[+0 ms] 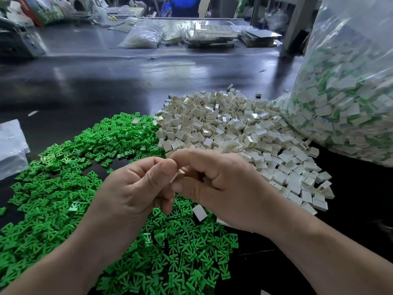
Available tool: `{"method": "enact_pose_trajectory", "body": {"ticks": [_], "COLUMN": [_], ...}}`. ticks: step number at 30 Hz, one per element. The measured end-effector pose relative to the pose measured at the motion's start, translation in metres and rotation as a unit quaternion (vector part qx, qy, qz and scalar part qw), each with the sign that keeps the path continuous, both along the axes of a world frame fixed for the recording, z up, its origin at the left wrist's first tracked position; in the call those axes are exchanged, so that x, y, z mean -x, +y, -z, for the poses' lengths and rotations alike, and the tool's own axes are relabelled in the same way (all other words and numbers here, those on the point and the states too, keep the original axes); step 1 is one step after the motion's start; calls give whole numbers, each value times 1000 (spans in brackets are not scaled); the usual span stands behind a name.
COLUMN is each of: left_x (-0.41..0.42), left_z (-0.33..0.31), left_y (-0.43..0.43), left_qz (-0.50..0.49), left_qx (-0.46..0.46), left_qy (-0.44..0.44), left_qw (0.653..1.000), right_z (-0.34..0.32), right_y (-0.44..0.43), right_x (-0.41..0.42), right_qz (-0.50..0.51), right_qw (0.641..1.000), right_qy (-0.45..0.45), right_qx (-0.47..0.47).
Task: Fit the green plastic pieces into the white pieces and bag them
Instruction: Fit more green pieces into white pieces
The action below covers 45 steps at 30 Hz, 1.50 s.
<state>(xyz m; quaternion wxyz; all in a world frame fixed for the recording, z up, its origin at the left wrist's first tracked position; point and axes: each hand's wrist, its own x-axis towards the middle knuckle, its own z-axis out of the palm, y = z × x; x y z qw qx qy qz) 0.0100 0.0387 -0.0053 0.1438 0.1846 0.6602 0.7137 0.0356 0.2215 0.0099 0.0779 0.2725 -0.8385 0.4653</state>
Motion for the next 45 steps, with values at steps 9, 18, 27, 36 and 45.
{"method": "enact_pose_trajectory", "body": {"ticks": [9, 18, 27, 36, 45], "left_x": [9, 9, 12, 7, 5], "left_z": [-7, 0, 0, 4, 0], "left_y": [-29, -22, -14, -6, -4], "left_qz": [-16, 28, -32, -32, -61], "left_qx": [445, 523, 103, -11, -6], "left_qy": [284, 400, 42, -42, 18], "left_qw": [849, 752, 993, 999, 998], "right_z": [-5, -3, -1, 0, 2], "right_y": [14, 17, 9, 3, 2], "right_x": [5, 11, 8, 2, 1], "right_qz": [62, -25, 32, 65, 63], "right_qw": [915, 800, 853, 892, 924], "right_qy": [-272, -411, -391, -352, -313], "right_qx": [291, 436, 343, 275, 209]}}
